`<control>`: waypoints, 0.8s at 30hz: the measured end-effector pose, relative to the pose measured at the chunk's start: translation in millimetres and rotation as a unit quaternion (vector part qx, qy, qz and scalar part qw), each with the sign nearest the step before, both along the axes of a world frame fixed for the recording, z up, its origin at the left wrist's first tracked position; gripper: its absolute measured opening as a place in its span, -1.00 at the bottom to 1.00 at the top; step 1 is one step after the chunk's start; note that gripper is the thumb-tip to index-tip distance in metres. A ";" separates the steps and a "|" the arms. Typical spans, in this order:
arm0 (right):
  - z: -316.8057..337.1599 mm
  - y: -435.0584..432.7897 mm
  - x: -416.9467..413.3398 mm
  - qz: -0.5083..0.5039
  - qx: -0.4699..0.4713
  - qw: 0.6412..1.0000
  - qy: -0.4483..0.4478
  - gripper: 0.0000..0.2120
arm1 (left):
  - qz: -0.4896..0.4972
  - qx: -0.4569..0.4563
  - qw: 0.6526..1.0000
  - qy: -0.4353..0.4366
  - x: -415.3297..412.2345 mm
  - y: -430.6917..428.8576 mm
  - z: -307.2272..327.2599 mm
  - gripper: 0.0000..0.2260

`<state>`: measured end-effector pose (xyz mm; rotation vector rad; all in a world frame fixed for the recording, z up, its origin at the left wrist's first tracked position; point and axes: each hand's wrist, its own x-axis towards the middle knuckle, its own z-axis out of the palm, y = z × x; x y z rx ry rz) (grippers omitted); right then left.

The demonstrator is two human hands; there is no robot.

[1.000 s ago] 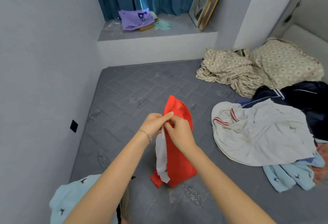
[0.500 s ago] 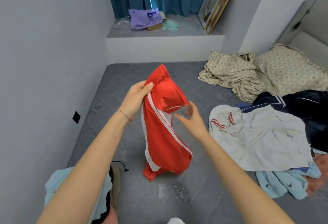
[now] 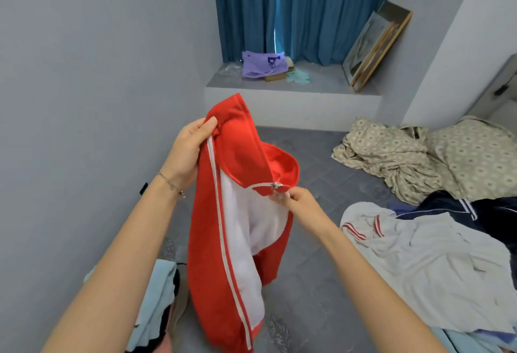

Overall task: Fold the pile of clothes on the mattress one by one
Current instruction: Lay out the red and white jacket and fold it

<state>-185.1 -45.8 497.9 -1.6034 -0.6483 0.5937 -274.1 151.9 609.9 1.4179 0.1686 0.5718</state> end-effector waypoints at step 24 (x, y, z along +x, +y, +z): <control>-56.2 -49.4 22.0 -0.222 -0.104 0.969 0.014 -0.47 | -0.053 0.015 0.935 0.351 5.3 -25.3 -232.4 -0.90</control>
